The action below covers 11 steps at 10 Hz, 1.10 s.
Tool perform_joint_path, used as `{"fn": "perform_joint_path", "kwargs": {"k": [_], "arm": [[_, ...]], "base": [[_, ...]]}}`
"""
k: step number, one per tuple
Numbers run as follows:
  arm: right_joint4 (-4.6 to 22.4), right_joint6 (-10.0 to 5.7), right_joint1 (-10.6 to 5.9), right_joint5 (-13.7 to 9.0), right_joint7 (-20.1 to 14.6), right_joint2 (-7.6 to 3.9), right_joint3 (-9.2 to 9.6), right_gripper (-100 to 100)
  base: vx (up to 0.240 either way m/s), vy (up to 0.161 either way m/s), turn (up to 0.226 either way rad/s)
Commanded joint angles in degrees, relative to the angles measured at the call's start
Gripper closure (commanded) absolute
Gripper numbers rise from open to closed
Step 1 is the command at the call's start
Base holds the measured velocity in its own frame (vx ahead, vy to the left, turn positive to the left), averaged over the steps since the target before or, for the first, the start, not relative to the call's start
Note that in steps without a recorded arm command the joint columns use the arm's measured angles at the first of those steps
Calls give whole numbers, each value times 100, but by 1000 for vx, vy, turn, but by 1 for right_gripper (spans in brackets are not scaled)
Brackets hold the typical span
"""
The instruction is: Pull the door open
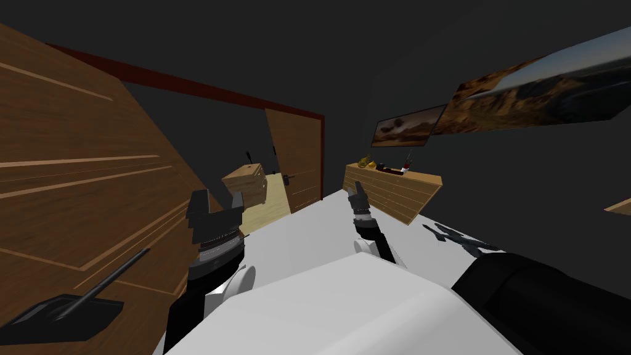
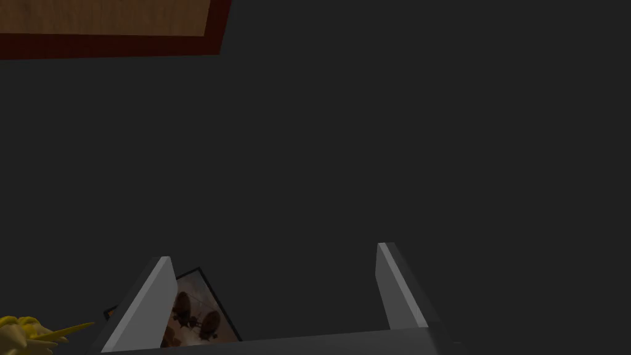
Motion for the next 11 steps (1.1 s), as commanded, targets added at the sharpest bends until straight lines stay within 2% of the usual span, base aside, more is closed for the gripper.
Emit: {"fn": "perform_joint_path", "kwargs": {"k": [1, 8, 11], "arm": [[161, -3, -96, 9, -25, -29, -13, -100], [953, -15, -571, 51, -146, -145, -79, -100], [1390, -23, -833, 75, -212, -198, -116, -100]], "base": [[36, 11, 40], [72, 30, 40], [76, 24, 49]]}}
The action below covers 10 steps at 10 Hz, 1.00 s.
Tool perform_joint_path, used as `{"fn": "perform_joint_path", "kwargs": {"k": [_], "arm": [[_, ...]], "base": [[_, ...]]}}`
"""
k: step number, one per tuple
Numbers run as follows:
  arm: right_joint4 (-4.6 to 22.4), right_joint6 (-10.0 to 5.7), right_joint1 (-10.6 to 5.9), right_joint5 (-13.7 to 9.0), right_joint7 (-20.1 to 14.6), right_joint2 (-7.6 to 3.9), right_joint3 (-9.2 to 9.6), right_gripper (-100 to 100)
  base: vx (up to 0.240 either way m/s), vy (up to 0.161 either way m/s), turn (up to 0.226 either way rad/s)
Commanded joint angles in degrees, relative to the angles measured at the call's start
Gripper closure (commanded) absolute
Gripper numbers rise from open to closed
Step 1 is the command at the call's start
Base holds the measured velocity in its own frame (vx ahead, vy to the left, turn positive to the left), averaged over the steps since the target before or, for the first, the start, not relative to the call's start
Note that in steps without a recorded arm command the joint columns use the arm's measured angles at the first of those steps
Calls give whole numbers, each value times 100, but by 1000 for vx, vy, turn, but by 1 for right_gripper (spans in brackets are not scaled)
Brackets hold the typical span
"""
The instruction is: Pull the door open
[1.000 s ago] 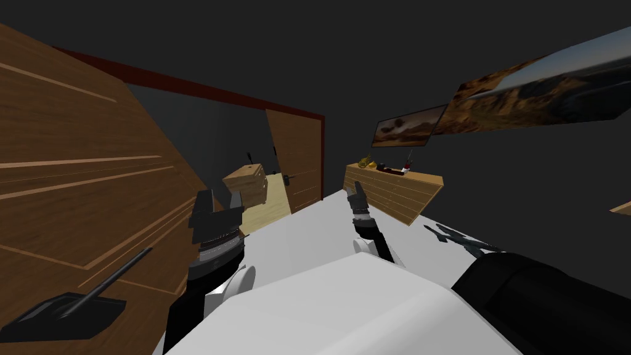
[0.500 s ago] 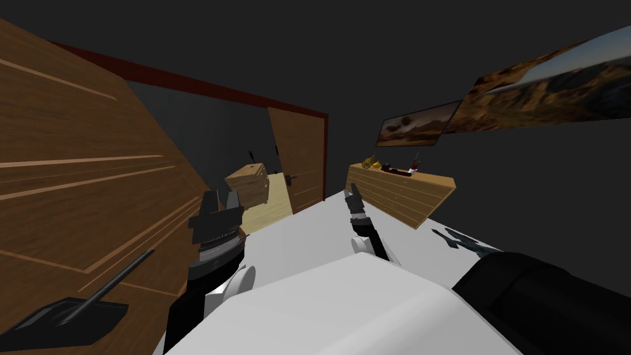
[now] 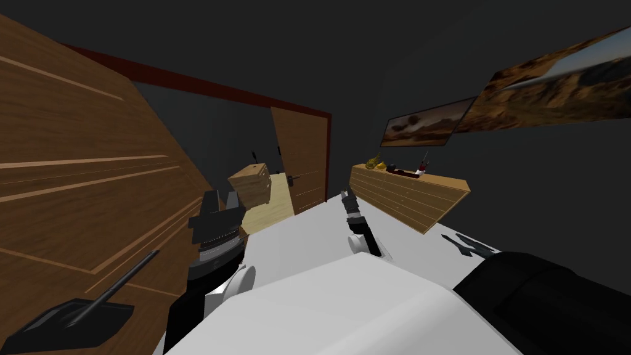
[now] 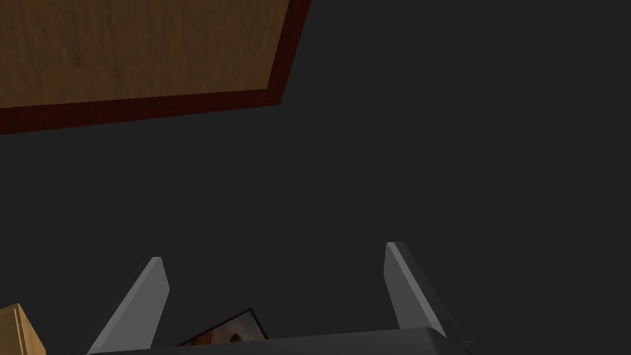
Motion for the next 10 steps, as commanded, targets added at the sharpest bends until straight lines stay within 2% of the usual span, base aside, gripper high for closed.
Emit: {"fn": "perform_joint_path", "kwargs": {"k": [1, 9, 10], "arm": [[226, 24, -161, -9, -68, -65, -61, -100], [1617, 0, -1032, 69, -290, -207, -183, -100], [1681, 0, -1032, 69, -290, -207, -183, -100]], "base": [[80, 46, 59], [98, 40, 60], [67, 19, 27]]}}
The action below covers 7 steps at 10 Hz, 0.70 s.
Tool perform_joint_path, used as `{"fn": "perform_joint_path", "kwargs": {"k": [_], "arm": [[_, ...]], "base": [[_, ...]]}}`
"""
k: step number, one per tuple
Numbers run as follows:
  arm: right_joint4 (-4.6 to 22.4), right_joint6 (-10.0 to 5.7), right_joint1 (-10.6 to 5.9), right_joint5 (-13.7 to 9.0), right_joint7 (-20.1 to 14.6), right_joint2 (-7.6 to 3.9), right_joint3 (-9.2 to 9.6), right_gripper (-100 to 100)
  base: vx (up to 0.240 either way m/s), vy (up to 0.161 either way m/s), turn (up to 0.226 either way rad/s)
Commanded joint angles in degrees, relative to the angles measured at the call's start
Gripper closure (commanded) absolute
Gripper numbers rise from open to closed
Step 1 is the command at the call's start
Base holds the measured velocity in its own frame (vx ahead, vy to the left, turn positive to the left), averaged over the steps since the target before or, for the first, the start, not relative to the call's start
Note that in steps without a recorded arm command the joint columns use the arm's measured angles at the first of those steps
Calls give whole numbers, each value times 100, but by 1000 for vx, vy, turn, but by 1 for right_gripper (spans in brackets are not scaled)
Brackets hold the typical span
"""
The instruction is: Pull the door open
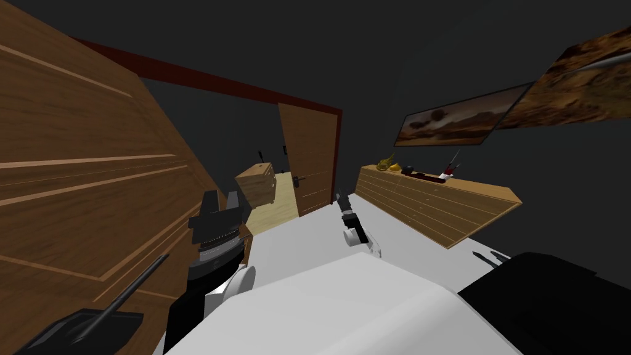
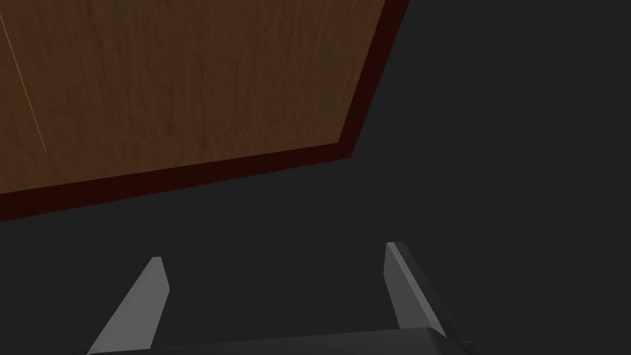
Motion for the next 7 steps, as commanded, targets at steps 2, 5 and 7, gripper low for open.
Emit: {"fn": "perform_joint_path", "kwargs": {"k": [2, 5, 7], "arm": [[442, -8, -277, 20, -71, -46, -44, -100], [896, -14, -526, 43, -135, -78, -79, -100], [1314, -21, -778, 65, -199, -110, -114, -100]], "base": [[69, 29, 55], [94, 35, 52], [76, 30, 59]]}}
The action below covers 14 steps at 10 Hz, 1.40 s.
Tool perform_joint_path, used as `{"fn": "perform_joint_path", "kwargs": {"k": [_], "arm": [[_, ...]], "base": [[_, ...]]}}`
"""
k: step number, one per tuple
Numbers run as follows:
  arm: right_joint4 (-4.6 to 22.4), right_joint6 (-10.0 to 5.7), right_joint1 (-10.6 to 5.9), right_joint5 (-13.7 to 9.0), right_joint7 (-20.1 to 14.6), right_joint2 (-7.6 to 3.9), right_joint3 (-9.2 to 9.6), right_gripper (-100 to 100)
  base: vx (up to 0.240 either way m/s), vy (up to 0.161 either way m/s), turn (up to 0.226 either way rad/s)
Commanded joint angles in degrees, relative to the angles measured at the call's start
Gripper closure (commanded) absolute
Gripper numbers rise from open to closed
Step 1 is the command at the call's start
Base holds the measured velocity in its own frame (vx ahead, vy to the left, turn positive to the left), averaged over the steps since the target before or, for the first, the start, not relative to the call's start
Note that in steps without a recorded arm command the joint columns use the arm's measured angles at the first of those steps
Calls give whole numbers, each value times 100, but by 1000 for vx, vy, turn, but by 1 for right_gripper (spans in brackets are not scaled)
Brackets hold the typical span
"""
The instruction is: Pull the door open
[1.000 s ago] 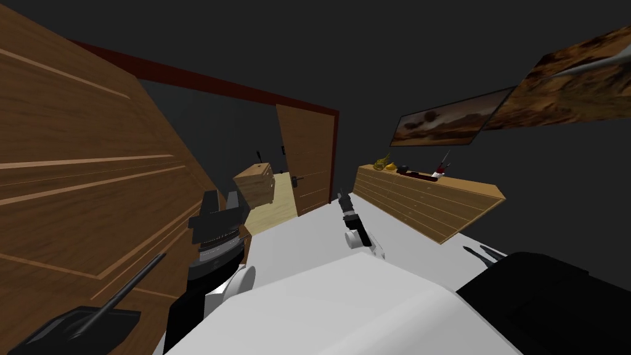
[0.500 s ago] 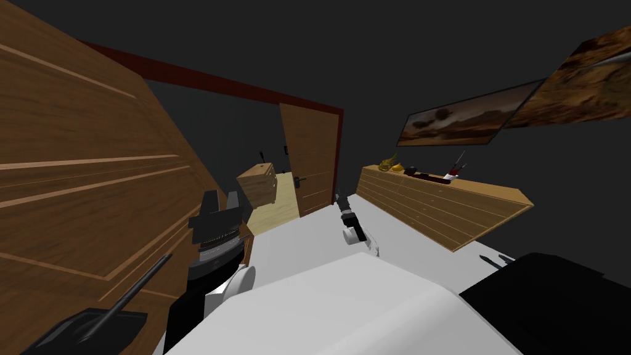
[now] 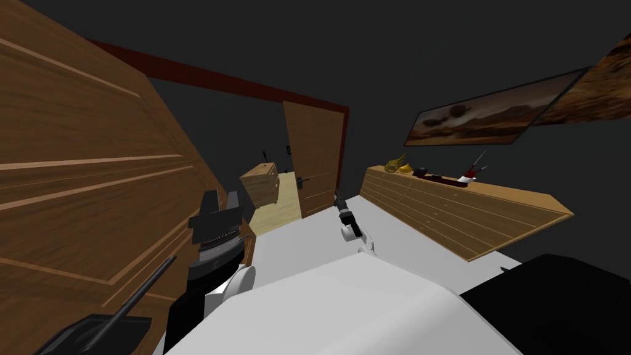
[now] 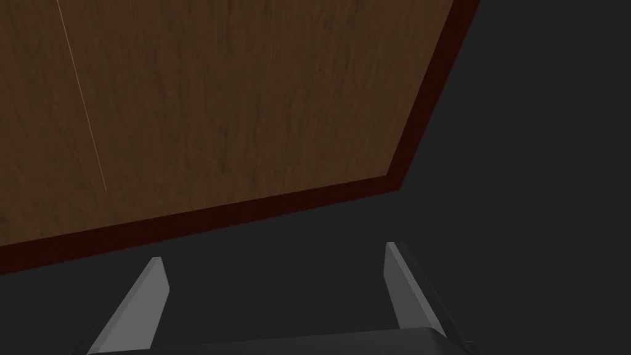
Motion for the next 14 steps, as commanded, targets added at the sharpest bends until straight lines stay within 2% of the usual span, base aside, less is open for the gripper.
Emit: {"fn": "perform_joint_path", "kwargs": {"k": [1, 2, 5, 6, 12, 13, 14], "arm": [[286, -2, -205, 20, -54, -21, -28, -100], [353, -2, -205, 20, -54, -21, -28, -100], [918, -13, -591, 54, -152, -65, -82, -100], [996, -13, -591, 54, -152, -65, -82, -100], [2190, -33, -1352, 123, -347, -143, -188, -100], [2267, -33, -1352, 123, -347, -143, -188, -100], [2476, -37, -1477, 134, -378, -155, -205, -100]], "base": [[117, 44, 74], [67, 29, 31], [76, 24, 64], [68, 27, 31], [96, 29, 69], [82, 30, 16], [63, 26, 44]]}}
